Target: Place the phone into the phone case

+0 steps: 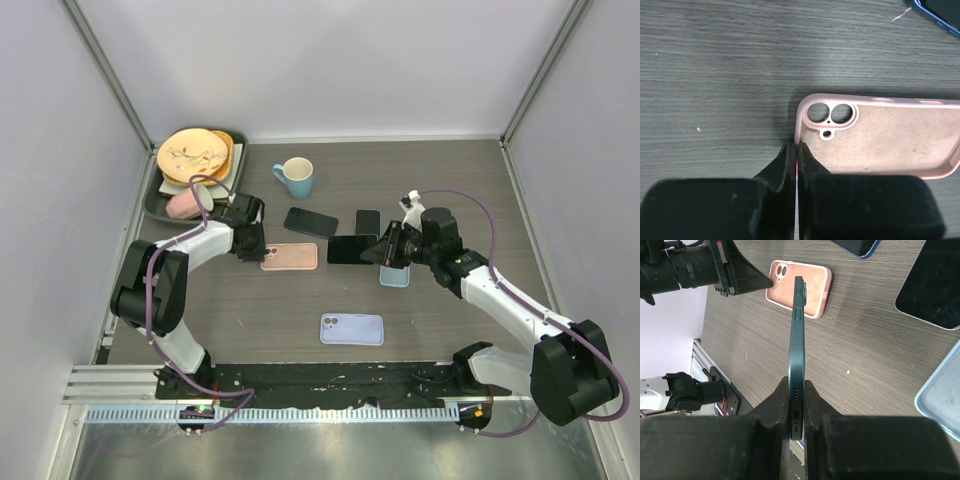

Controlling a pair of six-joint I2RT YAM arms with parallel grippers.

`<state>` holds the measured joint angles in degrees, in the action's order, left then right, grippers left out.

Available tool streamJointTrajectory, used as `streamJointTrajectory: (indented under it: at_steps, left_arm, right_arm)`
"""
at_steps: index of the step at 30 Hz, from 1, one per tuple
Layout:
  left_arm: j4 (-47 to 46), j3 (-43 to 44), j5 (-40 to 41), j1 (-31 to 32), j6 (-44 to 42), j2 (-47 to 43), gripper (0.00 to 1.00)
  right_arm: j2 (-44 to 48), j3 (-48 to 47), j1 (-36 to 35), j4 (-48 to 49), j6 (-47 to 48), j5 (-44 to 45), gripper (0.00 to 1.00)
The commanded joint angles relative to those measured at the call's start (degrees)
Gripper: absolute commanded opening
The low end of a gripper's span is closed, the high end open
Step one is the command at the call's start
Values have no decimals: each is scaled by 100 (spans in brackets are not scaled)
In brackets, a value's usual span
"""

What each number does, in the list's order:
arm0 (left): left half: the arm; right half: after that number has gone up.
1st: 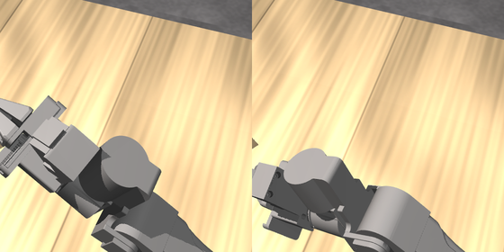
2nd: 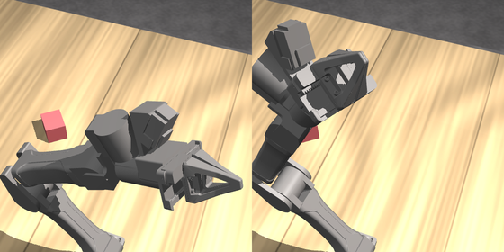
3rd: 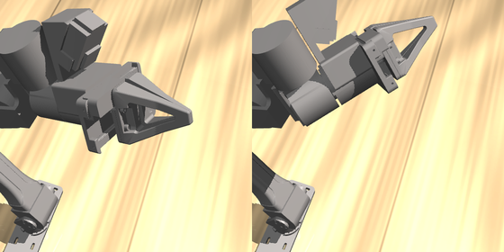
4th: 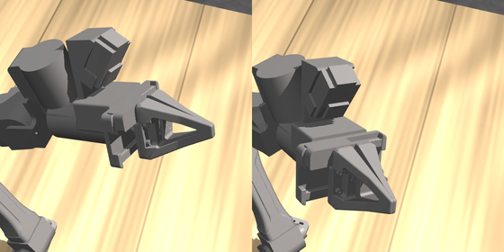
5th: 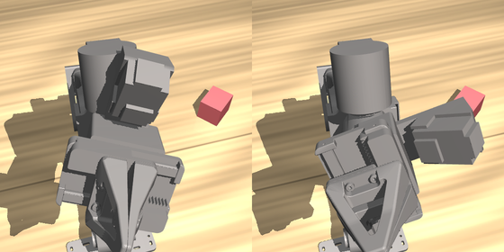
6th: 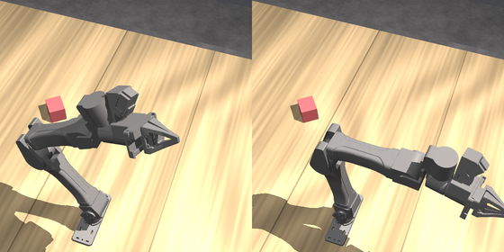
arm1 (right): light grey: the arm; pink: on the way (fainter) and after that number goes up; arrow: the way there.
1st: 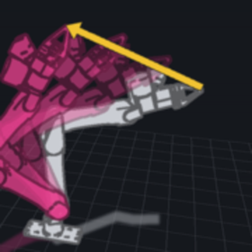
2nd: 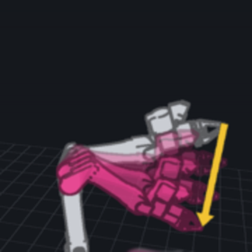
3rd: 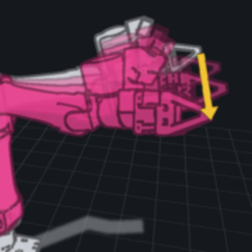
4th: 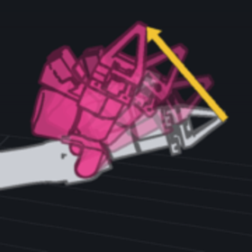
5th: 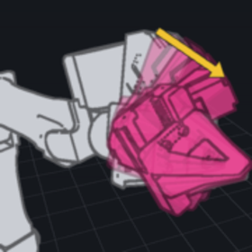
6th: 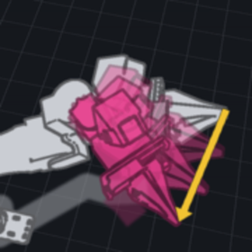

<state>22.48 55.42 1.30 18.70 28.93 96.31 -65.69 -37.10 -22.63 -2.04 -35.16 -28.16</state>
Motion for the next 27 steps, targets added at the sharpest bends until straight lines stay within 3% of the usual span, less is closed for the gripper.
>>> streamJointTrajectory:
  at_steps: [1, 9, 17, 27]
  left_arm:
    - [-130, 84, -86, 81, -124, 125, 0]
    - [46, -31, 28, 538, 148, -420, 0]
    - [151, -198, 2, 1240, 938, -921, 0]
    - [73, -698, 186, 1909, 1747, -1035, 0]
  right_arm:
    - [39, -245, 22, 626, 80, -347, 1]
    - [135, -254, 22, 714, 62, -427, 1]
    - [127, -148, 22, 995, -79, -559, 1]
    - [171, -60, 22, 943, -53, -594, 1]
